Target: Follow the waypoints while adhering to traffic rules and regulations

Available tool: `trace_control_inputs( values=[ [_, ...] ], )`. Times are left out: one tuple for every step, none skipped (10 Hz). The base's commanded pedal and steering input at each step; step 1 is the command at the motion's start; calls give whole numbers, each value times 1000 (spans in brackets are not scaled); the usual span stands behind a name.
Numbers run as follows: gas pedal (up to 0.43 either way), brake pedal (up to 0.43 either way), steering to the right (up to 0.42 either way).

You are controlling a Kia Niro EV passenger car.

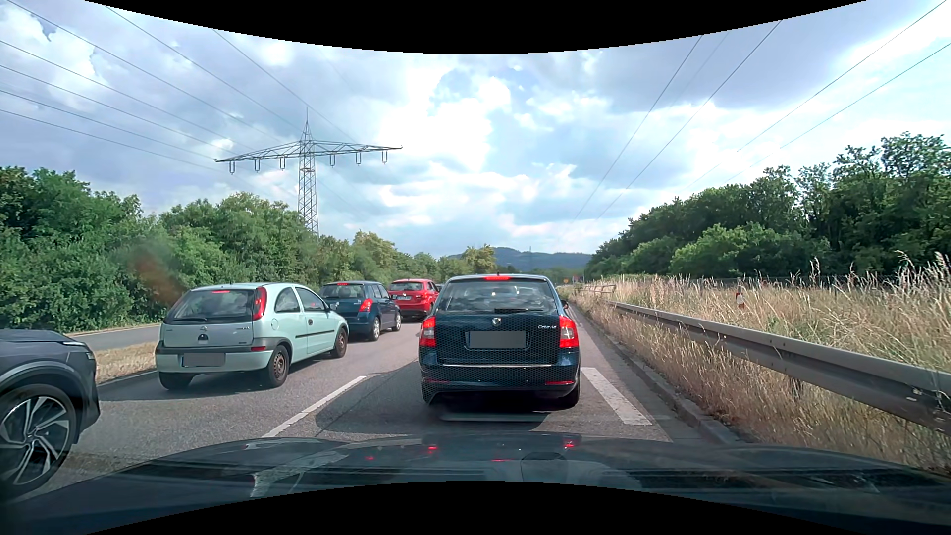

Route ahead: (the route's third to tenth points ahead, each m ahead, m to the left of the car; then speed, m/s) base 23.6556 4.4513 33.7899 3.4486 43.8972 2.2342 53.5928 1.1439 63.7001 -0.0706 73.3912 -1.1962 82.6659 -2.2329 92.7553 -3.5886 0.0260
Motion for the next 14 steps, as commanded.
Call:
trace_control_inputs(
  values=[
    [0,262,8],
    [0,262,8],
    [0,262,8],
    [0,262,8],
    [0,262,8],
    [0,262,8],
    [0,262,8],
    [0,262,8],
    [0,262,8],
    [0,262,8],
    [0,262,8],
    [0,262,8],
    [0,262,8],
    [0,262,8]
  ],
)
